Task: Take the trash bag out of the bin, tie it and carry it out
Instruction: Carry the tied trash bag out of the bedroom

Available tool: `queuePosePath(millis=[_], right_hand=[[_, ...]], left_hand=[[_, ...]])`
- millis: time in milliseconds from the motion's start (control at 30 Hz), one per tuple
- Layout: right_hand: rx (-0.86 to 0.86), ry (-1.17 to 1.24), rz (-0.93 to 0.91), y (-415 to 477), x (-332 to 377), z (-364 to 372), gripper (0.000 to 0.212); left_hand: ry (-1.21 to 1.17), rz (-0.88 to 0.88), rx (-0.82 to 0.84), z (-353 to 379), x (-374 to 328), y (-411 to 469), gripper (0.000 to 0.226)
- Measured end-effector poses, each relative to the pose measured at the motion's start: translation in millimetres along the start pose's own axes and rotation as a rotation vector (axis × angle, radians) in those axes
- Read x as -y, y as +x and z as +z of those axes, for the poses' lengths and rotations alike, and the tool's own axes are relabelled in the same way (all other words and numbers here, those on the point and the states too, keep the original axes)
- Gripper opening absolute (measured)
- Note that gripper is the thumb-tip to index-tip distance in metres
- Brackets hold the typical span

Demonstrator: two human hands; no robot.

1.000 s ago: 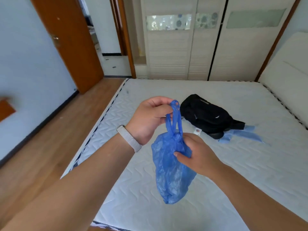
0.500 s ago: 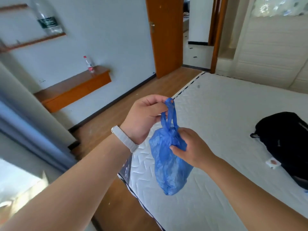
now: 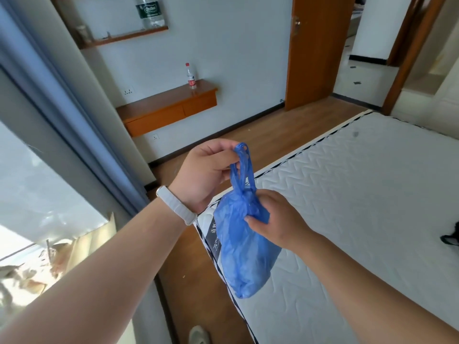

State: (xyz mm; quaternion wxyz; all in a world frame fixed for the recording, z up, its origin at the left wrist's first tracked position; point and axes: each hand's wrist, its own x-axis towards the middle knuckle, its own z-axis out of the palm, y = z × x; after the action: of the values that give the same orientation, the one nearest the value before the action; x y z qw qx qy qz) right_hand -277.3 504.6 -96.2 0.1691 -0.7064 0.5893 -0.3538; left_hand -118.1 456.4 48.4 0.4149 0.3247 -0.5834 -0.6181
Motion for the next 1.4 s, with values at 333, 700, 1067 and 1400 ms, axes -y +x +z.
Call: queuePosePath(millis=[333,700,1067,1400], right_hand=[[0.072,-0.032,-0.006,97.3,27.1,78.6,0.028],[0.164,-0.067,0.015,236.9,68.7,192.5,0.031],[0.218,-0.12,-0.022,343.9,76.2,251.2,0.024],[0.22,-0.017,-0.027,456.4,23.5,280.6,0.021]], left_hand=[[-0.087,0.004,-0.061,-127.0,7.1,41.5,0.02],[-0.173,-0.023,-0.095,-307.7,14.5,115.2,0.017],[-0.22,-0.05,-0.093,-401.2,25.3,184.4,0.016],[-0.209,-0.075,-0.216,-444.2,40.4,292.9,0.019]])
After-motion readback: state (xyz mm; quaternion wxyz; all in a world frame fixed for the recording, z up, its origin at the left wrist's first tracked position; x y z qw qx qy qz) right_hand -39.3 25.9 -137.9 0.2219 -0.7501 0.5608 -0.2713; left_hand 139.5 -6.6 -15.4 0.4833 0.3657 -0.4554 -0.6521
